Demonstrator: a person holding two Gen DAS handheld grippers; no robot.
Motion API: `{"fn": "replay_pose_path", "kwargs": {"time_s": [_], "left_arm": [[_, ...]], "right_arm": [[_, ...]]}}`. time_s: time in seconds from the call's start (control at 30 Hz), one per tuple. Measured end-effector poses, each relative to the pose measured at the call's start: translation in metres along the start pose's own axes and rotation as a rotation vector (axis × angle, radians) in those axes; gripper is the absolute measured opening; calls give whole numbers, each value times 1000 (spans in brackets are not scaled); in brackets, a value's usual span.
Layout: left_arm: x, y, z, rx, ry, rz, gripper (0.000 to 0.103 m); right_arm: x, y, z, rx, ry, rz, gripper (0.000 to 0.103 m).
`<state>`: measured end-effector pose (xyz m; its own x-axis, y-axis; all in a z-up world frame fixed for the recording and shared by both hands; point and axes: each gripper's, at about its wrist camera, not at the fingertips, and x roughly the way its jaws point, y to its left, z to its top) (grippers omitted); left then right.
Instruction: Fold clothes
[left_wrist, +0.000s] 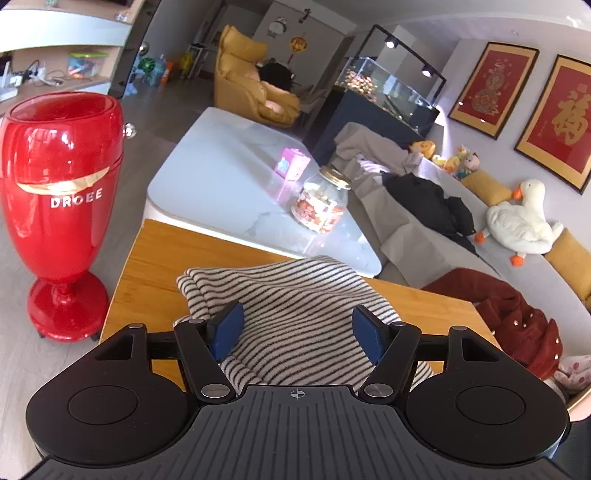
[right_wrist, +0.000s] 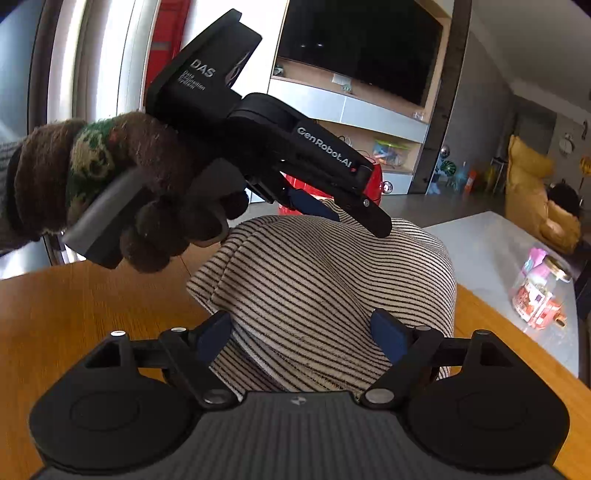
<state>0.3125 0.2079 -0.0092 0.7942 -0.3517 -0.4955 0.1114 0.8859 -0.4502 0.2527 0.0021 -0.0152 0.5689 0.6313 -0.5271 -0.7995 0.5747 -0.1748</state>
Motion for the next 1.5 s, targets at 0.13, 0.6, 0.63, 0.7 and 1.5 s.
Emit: {"fn": "replay_pose_path", "kwargs": {"time_s": [0.13, 0.6, 0.63, 0.7, 1.5], "left_arm": [[-15, -2, -3, -8, -20, 33, 73], [-47, -21, -54, 68, -1, 41, 53], [-47, -18, -53, 66, -1, 50, 53], [-46, -15, -51, 73, 1, 57, 53], [26, 29, 19, 23, 10, 52, 62]], "right_arm": [[-32, -30, 3, 220, -10, 88, 85], [-48, -93, -34, 577, -54, 62, 51], [-49, -93, -28, 559, -72, 60, 50], [-37, -91, -18, 501, -55, 21, 50], [-33, -10, 37, 79, -141, -41, 56]]}}
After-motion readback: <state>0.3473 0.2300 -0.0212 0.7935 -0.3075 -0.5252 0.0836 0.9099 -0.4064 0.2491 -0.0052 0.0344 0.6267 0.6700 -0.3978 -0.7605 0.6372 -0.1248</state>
